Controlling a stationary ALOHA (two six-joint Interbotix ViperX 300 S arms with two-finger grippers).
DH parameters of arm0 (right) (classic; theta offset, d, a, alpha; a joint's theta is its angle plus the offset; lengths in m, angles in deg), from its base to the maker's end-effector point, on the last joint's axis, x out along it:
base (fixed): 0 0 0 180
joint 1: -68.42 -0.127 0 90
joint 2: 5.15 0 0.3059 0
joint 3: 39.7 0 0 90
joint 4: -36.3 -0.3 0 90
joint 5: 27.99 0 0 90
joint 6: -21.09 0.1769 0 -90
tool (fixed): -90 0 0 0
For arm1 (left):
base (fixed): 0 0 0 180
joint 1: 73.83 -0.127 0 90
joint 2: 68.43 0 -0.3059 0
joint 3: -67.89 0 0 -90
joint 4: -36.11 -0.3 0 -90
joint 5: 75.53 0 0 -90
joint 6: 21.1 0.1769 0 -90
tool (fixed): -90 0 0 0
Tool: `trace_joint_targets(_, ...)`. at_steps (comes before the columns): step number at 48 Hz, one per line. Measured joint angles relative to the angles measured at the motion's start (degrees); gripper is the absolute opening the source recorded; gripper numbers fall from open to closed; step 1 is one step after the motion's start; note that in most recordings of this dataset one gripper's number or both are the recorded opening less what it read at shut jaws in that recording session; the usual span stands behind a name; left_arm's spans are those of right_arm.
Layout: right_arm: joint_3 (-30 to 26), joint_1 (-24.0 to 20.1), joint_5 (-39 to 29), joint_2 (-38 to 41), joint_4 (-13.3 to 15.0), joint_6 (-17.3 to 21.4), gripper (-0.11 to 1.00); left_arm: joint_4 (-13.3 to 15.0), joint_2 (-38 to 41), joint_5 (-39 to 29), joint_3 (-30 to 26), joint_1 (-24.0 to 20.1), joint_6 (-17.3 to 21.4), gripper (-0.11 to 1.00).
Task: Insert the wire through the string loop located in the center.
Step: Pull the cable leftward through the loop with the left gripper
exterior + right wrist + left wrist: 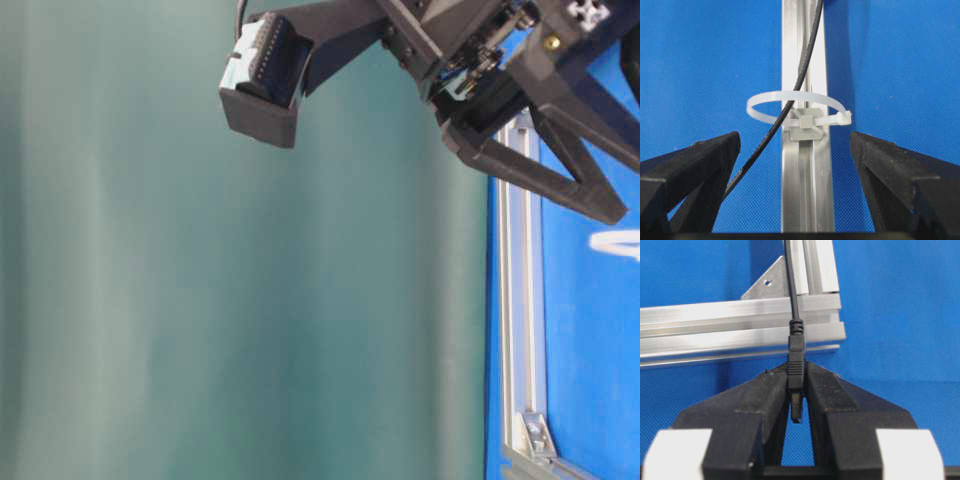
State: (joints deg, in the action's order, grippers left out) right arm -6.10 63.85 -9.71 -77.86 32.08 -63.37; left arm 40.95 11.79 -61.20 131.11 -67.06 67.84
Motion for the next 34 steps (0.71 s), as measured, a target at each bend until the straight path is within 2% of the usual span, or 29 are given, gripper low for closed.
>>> trace_joint_targets(7, 0.0, 0.0, 0.0, 0.0, 0.0, 0.0, 0.93, 0.0, 0.09, 0.0, 0.0, 0.0, 0.0, 0.65)
trace_joint_targets(12, 0.0, 0.0, -0.09, 0.0, 0.0, 0.0, 0.93, 0.0, 0.09, -0.09, 0.0, 0.0, 0.09, 0.88)
trace_joint_targets(14, 0.0, 0.0, -0.26, 0.0, 0.0, 0.0, 0.93, 0.0, 0.0, -0.09, 0.0, 0.09, 0.18, 0.92)
trace_joint_targets(34, 0.0, 0.0, -1.14, -0.09, 0.0, -0.09, 0.93, 0.0, -0.18, -0.26, 0.0, 0.09, 0.18, 0.91)
